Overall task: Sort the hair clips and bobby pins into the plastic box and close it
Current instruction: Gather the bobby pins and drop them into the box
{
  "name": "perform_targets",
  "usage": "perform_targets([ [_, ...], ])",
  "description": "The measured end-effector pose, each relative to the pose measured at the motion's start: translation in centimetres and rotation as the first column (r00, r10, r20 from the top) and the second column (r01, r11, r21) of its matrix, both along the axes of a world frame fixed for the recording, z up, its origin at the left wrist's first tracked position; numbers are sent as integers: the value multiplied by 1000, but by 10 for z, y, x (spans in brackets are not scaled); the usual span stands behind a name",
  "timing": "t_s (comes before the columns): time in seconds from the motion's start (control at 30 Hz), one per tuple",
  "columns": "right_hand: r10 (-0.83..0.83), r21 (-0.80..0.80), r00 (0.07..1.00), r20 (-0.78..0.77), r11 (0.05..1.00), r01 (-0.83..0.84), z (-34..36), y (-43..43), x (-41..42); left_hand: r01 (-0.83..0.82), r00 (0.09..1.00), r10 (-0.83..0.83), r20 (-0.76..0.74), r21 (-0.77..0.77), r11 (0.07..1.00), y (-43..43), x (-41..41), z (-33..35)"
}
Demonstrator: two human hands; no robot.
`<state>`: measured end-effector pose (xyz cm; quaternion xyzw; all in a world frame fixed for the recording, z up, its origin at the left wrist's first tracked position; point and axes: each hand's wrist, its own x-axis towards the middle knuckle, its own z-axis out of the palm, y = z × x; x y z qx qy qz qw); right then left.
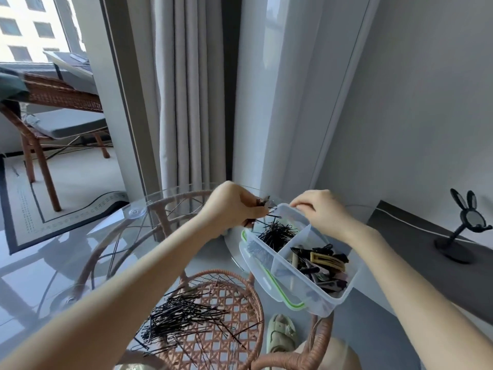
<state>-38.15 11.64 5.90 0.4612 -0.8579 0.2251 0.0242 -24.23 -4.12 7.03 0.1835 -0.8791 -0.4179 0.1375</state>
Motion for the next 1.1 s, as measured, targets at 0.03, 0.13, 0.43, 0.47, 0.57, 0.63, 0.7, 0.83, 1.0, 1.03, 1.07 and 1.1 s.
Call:
perform_targets([
  [0.03,-15,-44,1000,-7,999,15,3,7,2,7,1000,-7,-2,-13,1000,6,-12,-2],
  [0.13,-8,-87,1000,-1,996,8,10,27,14,-15,999,20,36,-147,989,23,-42,-11],
  [0.43,18,-70,999,-35,997,-20,8,54,53,197,942,-77,325,-355,914,39,-49,-18],
  [0.47,43,-82,999,-24,996,-45,8,55,62,205,950,-102,296,-341,917,36,-41,-12],
  [0.57,154,-98,984,94,985,-144,-3,56,95,139,983,-92,162,-309,941,23,-3,-1],
  [0.63,216,-93,952,214,975,-201,-19,56,121,66,996,-49,74,-254,965,11,31,-7],
  [0.7,239,-99,924,297,971,-219,-45,54,143,8,999,1,36,-240,971,-2,71,-26],
  [0.83,118,-122,895,430,990,-72,-100,42,176,-209,960,264,91,-394,895,-20,150,-88],
  [1.0,-97,-138,930,354,978,154,-127,-6,200,-385,858,467,214,-335,860,9,180,-134],
  [1.03,-125,-137,929,349,974,183,-128,-18,201,-397,862,470,191,-322,860,13,174,-137],
  [1.07,-138,-142,927,348,970,197,-128,-31,201,-411,868,470,160,-298,861,15,166,-138],
  [1.1,-146,-149,929,339,967,207,-129,-42,200,-419,877,463,125,-269,867,17,156,-138],
])
